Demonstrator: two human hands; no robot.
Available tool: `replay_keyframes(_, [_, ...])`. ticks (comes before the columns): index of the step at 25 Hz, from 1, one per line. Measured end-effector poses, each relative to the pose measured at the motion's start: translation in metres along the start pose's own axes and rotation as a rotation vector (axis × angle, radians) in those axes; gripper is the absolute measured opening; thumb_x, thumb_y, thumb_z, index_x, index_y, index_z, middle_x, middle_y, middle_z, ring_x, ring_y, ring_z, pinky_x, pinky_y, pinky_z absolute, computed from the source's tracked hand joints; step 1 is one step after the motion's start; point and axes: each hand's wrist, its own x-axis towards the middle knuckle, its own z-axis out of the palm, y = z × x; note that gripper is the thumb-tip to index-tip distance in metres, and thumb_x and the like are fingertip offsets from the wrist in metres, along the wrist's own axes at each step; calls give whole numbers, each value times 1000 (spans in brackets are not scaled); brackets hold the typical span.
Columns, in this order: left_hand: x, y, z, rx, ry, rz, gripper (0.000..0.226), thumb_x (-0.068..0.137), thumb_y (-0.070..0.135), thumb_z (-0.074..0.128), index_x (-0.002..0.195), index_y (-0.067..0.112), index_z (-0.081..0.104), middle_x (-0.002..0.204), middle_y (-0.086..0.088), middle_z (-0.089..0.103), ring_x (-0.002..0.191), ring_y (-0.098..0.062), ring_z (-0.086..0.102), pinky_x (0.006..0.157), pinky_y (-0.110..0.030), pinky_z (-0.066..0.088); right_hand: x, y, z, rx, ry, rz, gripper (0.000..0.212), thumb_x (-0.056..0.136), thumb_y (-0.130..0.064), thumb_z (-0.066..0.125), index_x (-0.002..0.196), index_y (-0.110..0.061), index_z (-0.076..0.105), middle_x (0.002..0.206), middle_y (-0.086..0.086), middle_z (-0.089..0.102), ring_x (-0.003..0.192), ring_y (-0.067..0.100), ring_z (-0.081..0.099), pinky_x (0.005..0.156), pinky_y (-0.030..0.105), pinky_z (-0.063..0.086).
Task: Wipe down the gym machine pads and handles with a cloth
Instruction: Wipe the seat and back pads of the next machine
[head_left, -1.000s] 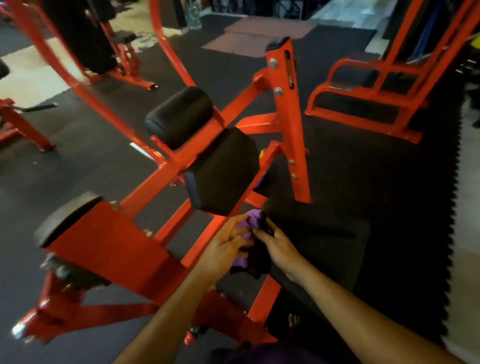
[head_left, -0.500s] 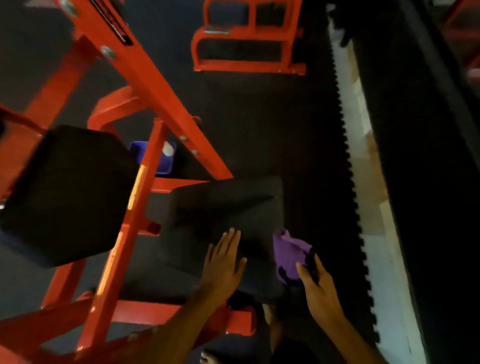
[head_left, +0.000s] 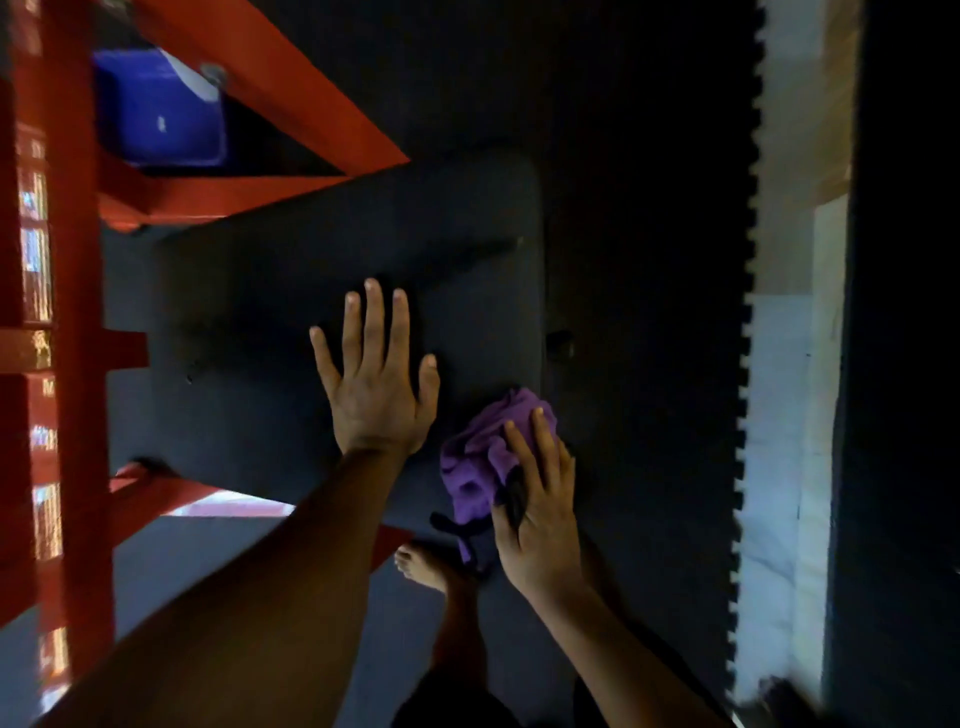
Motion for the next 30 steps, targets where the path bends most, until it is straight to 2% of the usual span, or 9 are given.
replay_keyframes(5, [-2, -2, 3, -8, 4, -3, 73, 100, 46, 37, 165, 19, 18, 172, -8, 11, 160, -27, 7, 125, -64, 6, -2, 1, -8, -54, -60, 51, 83, 91, -60, 45, 158, -43, -1, 170, -4, 1, 156, 28, 4, 120, 66, 13])
replay_keyframes(7, [-1, -3, 3, -10, -1, -6, 74, 100, 46, 38, 165, 19, 17, 173, -9, 11, 160, -27, 7, 125, -64, 6, -5, 1, -10, -115, -120, 13, 102, 82, -64, 58, 160, -37, -1, 170, 3, 4, 155, 32, 8, 120, 63, 19])
replay_keyframes(9, [-3, -3, 1, -25, -7, -7, 74, 100, 45, 39, 165, 19, 16, 173, -8, 10, 160, -27, 7, 125, -64, 6, -2, -5, -14, -36, -106, 23, 108, 78, -47, 73, 159, -39, 2, 166, 3, 11, 152, 32, 21, 116, 62, 30])
replay_keyframes(12, [-2, 0, -3, -18, -11, -9, 72, 102, 45, 39, 165, 20, 15, 173, -8, 9, 160, -28, 6, 124, -64, 7, -5, 3, -25, 332, 159, 208, 73, 85, -24, 67, 150, -30, 36, 146, 4, 43, 136, 22, 46, 110, 53, 41])
replay_keyframes(14, [-3, 0, -4, -7, -28, -20, 71, 103, 46, 36, 166, 20, 14, 173, -8, 8, 160, -27, 5, 125, -64, 7, -11, 13, -29, 661, 234, 481, 57, 87, -32, 65, 140, -18, 50, 134, 2, 58, 125, 11, 57, 108, 44, 46])
replay_keyframes(17, [-2, 1, -4, 2, -34, -28, 71, 103, 46, 34, 166, 20, 13, 173, -8, 7, 160, -27, 5, 125, -64, 7, -3, 25, -13, 717, 43, 692, 79, 78, -69, 71, 138, -22, 54, 132, 1, 64, 124, 18, 61, 108, 50, 47])
replay_keyframes(20, [-2, 1, -1, 19, -18, -19, 71, 103, 46, 34, 166, 19, 12, 173, -8, 6, 160, -27, 4, 125, -64, 7, 35, 17, -10, 595, 7, 681, 87, 72, -79, 70, 140, -29, 51, 134, -4, 62, 126, 17, 58, 109, 43, 45])
replay_keyframes(24, [-2, -1, 3, 21, 4, -8, 72, 102, 45, 36, 166, 18, 13, 173, -8, 7, 160, -28, 5, 124, -64, 7, 95, 6, -30, 768, 102, 573, 59, 89, -31, 75, 140, -13, 52, 133, 4, 61, 125, 18, 58, 104, 27, 46])
replay_keyframes(30, [-2, -2, 3, 15, -2, 2, 74, 100, 45, 36, 165, 20, 14, 173, -7, 5, 160, -26, 4, 125, -63, 5, 191, -7, -65, 801, 15, 425, 81, 82, -59, 71, 148, -21, 44, 139, 3, 59, 128, 19, 56, 112, 43, 43])
